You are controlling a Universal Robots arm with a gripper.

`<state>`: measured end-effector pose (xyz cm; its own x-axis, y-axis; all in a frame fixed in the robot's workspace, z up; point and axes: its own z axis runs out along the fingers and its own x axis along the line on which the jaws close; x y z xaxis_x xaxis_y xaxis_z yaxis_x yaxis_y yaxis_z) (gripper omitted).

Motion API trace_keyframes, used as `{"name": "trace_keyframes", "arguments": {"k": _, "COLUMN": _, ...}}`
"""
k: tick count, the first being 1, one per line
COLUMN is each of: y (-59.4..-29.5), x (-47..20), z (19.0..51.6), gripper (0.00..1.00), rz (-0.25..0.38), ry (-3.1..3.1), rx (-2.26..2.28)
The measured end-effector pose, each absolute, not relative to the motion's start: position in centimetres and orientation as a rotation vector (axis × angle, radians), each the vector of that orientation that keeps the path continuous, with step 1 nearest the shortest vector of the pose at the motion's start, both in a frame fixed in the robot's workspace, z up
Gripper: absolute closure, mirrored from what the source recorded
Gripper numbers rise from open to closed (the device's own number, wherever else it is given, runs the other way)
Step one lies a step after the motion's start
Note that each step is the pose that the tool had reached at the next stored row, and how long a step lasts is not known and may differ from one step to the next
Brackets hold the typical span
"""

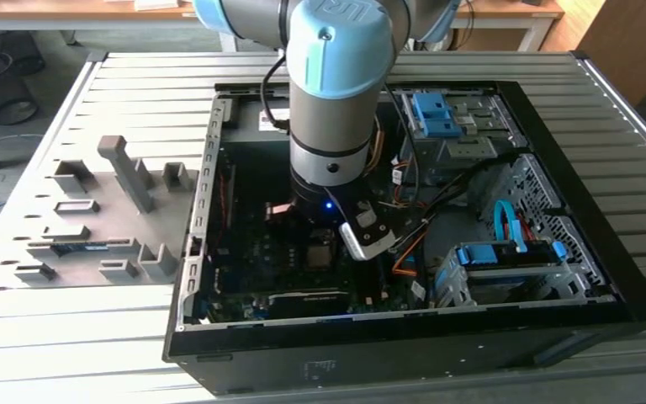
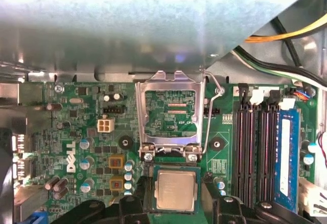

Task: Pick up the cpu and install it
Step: 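Place the cpu into insertion slot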

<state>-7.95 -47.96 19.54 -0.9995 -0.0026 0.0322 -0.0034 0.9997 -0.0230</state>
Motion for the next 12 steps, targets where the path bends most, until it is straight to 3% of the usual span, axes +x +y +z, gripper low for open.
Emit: {"name": "trace_keyframes", "arguments": {"k": 12, "y": -47.13, "x": -8.05, "z": 19.18, "gripper": 0.47, "rz": 0.036, "ry": -3.109, "rx": 0.016}}
